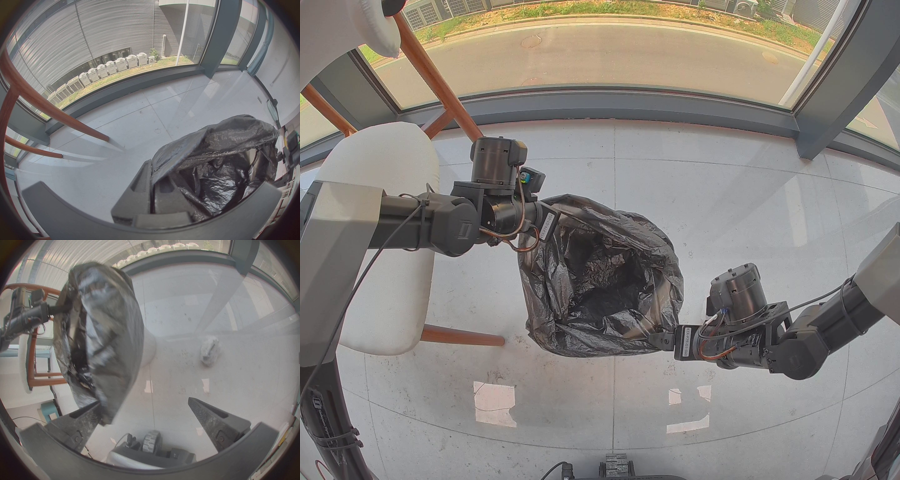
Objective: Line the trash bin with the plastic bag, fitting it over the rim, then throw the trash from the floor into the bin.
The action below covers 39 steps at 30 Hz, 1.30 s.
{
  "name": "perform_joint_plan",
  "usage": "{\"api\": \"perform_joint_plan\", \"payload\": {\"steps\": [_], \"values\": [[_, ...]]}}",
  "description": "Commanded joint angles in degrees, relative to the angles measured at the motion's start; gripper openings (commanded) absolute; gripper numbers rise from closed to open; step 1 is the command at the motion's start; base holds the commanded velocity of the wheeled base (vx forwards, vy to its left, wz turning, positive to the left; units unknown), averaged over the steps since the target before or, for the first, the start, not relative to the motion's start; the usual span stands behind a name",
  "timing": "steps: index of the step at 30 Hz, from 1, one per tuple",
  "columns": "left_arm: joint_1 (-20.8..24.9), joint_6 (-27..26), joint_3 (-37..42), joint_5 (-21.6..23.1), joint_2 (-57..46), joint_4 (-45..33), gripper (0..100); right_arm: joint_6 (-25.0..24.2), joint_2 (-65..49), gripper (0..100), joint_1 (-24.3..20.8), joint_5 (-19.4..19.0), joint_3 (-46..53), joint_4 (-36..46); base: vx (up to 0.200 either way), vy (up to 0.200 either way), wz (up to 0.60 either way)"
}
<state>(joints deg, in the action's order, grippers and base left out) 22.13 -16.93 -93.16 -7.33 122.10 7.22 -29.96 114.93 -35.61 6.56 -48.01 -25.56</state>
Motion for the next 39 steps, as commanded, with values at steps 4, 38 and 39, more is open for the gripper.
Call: {"api": "perform_joint_plan", "payload": {"steps": [4, 38, 39], "values": [[-0.77, -1.17, -0.71, -1.46, 2.18, 1.57, 0, 0.17, 1.43, 100, 0.54, 0.03, -2.09, -4.32, 0.0, 0.0, 0.0], [-1.12, -2.67, 8.61, 0.82, -6.26, 6.58, 100, 23.2, 3.63, 100, 8.8, -10.69, -11.41, -17.24, 0.0, 0.0, 0.0], [-1.38, -2.93, 8.08, 0.82, -5.82, 6.58, 100, 23.28, 3.72, 100, 8.98, -10.69, -11.67, -17.15, 0.0, 0.0, 0.0]]}}
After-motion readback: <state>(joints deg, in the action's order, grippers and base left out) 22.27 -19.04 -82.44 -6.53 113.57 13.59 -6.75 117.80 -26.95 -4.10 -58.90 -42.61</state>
